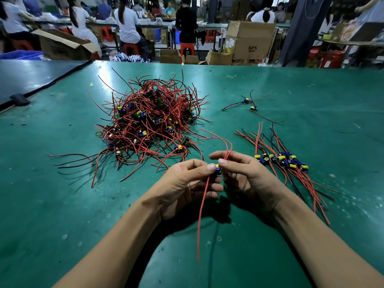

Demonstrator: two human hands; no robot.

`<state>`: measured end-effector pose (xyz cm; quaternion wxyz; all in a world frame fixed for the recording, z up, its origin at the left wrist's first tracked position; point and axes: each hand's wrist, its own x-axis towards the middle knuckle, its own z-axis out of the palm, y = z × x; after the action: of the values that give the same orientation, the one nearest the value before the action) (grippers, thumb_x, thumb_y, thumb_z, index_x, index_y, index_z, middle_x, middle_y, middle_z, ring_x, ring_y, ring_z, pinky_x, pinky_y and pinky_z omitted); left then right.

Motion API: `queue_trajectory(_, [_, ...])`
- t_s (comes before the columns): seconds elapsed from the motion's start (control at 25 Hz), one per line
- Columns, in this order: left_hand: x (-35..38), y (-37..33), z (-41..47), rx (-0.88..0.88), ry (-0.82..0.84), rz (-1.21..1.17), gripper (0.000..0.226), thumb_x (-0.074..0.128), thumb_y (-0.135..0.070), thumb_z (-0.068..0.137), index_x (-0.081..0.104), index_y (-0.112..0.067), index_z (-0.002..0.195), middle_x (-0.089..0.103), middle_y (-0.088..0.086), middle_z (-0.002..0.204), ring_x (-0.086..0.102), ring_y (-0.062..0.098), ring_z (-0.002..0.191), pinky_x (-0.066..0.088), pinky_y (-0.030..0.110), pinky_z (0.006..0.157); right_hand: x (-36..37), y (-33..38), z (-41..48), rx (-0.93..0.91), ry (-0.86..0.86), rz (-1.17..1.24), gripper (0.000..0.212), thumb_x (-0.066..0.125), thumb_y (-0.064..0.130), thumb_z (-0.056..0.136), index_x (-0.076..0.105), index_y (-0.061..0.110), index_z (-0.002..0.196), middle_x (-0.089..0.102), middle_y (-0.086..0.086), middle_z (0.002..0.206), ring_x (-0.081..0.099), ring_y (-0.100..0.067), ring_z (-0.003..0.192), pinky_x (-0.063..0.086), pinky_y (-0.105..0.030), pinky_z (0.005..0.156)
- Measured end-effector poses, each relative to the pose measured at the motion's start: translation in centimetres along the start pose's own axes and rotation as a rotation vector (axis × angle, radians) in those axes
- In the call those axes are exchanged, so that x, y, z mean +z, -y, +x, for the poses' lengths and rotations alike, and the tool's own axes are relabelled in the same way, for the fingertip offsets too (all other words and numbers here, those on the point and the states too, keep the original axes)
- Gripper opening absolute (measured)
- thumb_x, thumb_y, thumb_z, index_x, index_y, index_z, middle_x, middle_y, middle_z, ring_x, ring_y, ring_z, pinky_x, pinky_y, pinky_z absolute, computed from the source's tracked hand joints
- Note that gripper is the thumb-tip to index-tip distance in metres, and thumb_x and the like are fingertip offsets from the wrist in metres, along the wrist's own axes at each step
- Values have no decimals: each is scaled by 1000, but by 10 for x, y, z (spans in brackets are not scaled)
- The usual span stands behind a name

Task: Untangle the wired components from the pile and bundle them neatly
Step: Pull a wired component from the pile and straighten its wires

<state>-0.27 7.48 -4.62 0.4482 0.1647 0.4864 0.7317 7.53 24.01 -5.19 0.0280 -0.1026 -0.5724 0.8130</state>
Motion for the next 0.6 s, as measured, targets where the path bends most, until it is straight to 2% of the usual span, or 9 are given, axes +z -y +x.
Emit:
queue_trajectory(0.04, [1,1,0,8,-1,-12,26,73,-17,72,57,-8,90,72,15,78,71,21,63,57,28,55,-1,0,1,-25,-18,30,26,81,27,69,78,17,93,48,0,65,35,-10,54,18,-26,56])
queue_trajectory(0.12, [3,1,1,32,-5,-4,30,73,-14,70,57,-8,94,72,15,78,71,22,62,57,28,56,-1,0,2,-61,-43,98,17,81,26,73,78,15,86,45,3,62,36,-7,48,24,-18,49])
queue_trajectory(0.24, [5,2,0,58,7,56,39,75,-11,68,63,-5,105,72,15,80,70,24,61,57,28,56,0,0,2,-77,-111,105,14,77,29,76,77,15,79,52,3,62,40,-5,43,31,-14,41])
queue_trajectory(0.4, [7,6,0,90,10,164,27,82,-10,70,72,-12,95,69,13,78,68,26,62,59,32,61,0,0,2,-87,-182,78,16,82,26,67,75,16,77,56,2,61,40,-6,41,32,-14,39])
queue_trajectory(0.48, [8,8,1,99,-4,161,18,80,-20,74,70,-13,86,70,12,81,68,26,64,59,34,63,1,0,1,-49,-151,72,15,84,25,66,73,20,75,57,2,62,41,-6,42,33,-14,38])
queue_trajectory(0.6, [9,11,3,100,-47,189,24,77,-22,75,63,-7,87,70,19,85,69,30,67,58,36,66,3,-3,-1,27,-87,28,20,86,28,67,70,22,76,60,-1,66,40,-8,43,36,-18,42])
